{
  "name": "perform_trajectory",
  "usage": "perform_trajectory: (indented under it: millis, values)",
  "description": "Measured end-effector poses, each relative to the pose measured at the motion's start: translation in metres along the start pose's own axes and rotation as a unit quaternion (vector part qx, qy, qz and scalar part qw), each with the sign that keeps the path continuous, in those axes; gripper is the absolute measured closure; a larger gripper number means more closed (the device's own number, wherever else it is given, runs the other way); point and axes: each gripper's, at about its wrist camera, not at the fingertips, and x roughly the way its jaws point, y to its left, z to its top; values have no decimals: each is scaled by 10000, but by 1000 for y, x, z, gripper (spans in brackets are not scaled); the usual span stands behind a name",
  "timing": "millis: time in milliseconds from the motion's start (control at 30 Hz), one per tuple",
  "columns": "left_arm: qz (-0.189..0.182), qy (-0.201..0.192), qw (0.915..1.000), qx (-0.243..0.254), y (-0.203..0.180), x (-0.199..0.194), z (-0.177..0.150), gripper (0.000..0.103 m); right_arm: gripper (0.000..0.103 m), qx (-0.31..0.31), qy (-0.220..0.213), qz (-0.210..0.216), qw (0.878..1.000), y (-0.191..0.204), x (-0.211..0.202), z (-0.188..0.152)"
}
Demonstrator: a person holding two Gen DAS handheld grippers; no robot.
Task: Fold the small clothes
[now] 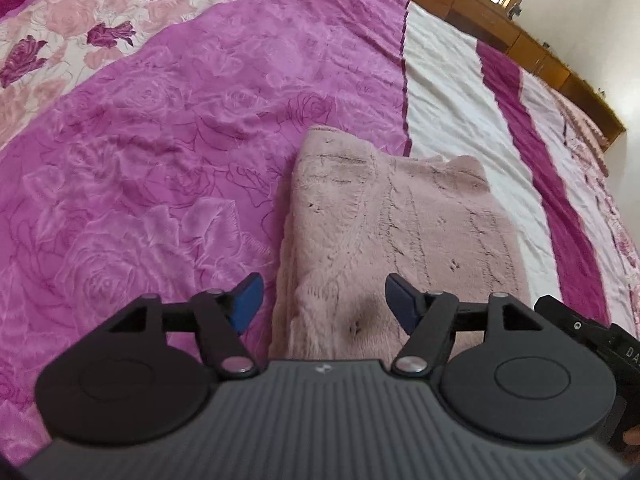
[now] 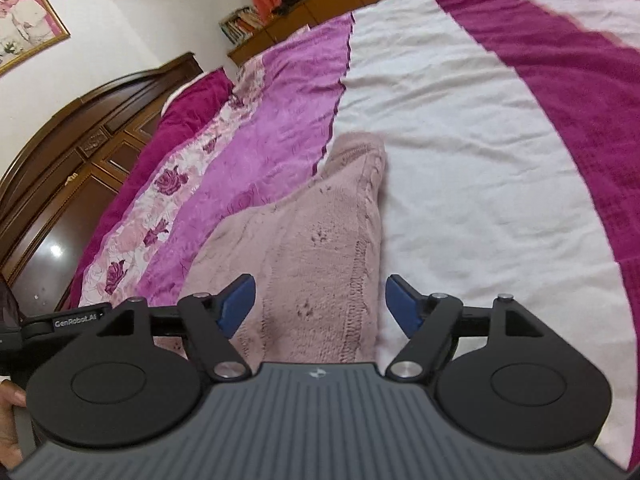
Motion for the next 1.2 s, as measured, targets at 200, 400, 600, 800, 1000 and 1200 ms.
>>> perform_trajectory:
  millis: [200,400,600,800,1000,1200]
  values:
    - [82,147,9999,1,-2,19,10,34,23,139,175,84,9997,-10,23,9]
    - [39,261,9997,7,-2,32,14,33,23,289,412,246,9984,-19,45,17]
    - [-148,385,9989,-240,6,43,14,31,23,647,732,494,9940,-28,68,20]
    - [-900,608,9910,-777,23,58,9,32,23,881,835,681,9903,-34,86,18]
    - [-1478,584,9794,-1244,37,58,5,66,45,745,873,578,9917,-25,89,25]
    - [-1903,595,9674,-1560,38,45,8,71,53,1048,722,753,9890,-18,67,37]
